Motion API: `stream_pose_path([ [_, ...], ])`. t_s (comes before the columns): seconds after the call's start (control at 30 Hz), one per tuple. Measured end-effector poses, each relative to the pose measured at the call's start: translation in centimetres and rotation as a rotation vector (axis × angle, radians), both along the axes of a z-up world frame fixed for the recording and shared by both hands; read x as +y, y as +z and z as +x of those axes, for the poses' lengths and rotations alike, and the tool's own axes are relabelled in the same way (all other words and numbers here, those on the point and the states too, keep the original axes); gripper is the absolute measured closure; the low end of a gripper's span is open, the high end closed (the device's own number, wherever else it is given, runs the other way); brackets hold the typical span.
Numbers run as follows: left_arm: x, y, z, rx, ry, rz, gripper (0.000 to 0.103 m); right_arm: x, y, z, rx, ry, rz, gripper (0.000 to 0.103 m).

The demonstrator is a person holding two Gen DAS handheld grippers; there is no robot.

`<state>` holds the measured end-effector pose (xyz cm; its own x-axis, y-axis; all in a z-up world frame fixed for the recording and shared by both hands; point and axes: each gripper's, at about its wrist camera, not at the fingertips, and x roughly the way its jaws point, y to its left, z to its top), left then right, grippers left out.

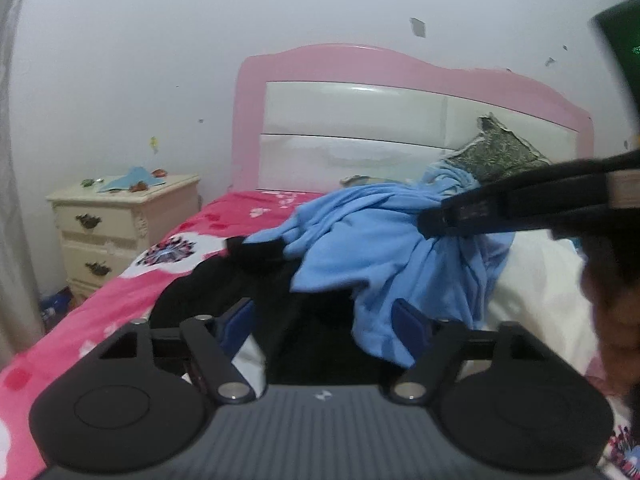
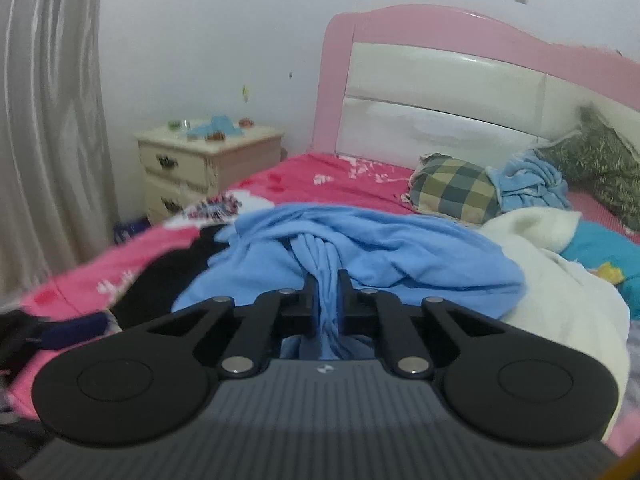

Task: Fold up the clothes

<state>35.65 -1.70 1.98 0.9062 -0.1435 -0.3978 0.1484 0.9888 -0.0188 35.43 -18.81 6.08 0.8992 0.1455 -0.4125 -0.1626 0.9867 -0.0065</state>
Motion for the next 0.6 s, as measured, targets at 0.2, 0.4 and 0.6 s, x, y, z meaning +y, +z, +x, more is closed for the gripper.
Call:
stream_pose_path([
  [0.2,-1.7,-0.7,-1.0,0.057,-0.064,-0.033,0.102,-2.0,0.9,-1.7,-0.021,0.05,0.094,0.098],
  [0.4,-0.9,0.7,-5.9,0.031,-0.127,-0.075,0.103,-3.4,2.4,-5.4,-0.034,0.135,0.188,0.098],
  [0.6,1.1,4.8,-12.4,-0.02,-0.243,-0.106,0.103,-3.6,4.4,-11.4,-0.018,0.241,0.259,0.097],
])
